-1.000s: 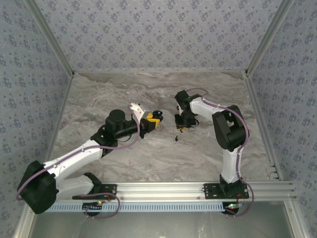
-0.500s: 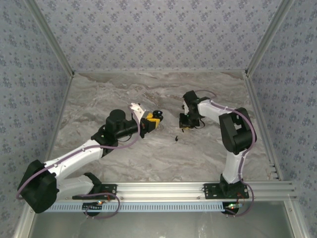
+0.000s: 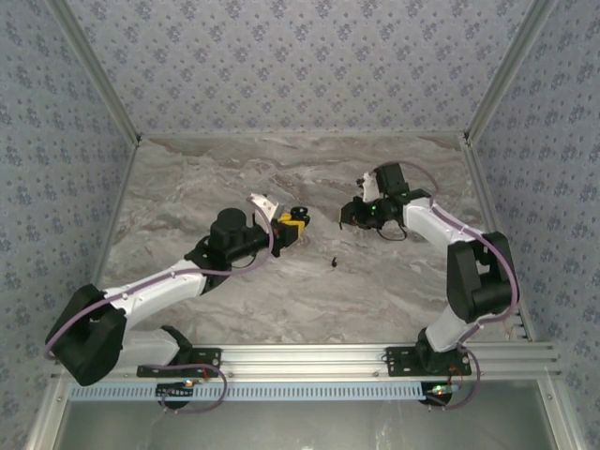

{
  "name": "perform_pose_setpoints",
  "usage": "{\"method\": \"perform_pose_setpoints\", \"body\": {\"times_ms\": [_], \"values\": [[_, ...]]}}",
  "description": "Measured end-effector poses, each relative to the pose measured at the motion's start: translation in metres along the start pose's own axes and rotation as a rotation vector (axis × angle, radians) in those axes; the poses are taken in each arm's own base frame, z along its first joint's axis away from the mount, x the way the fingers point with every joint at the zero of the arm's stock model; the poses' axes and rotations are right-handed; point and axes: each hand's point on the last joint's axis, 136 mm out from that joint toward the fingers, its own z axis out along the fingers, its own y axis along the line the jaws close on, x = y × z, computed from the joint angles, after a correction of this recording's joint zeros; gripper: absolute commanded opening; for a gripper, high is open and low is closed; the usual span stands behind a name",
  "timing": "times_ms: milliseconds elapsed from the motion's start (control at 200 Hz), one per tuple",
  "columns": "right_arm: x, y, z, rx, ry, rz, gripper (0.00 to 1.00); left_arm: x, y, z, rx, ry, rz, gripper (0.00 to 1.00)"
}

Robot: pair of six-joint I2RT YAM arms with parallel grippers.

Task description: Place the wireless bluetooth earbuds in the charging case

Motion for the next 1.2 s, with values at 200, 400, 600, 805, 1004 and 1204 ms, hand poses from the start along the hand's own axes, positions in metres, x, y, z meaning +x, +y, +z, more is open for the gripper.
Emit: {"method": "perform_pose_setpoints", "body": {"times_ms": [200, 400, 600, 805, 1004, 1204], "values": [[-0.015, 0.04, -0.023, -0.141, -0.072, -0.048, 0.17, -0.007, -0.001, 0.002, -0.013, -0.038, -0.01, 0.21], [-0.02, 0.067, -0.043, -0.232, -0.109, -0.085, 0.17, -0.015, 0.006, 0.001, -0.056, -0.078, -0.031, 0.21], [-0.022, 0.088, -0.063, -0.288, -0.149, -0.13, 0.18, -0.015, 0.011, 0.0, -0.081, -0.095, -0.048, 0.21], [-0.021, 0.114, -0.082, -0.343, -0.182, -0.193, 0.19, -0.02, 0.007, 0.0, -0.07, -0.116, -0.049, 0.21], [-0.022, 0.141, -0.092, -0.392, -0.191, -0.257, 0.19, -0.021, 0.0, 0.0, -0.035, -0.119, -0.044, 0.21], [-0.019, 0.168, -0.099, -0.436, -0.192, -0.321, 0.19, -0.027, -0.012, -0.001, 0.028, -0.136, -0.032, 0.21]]}}
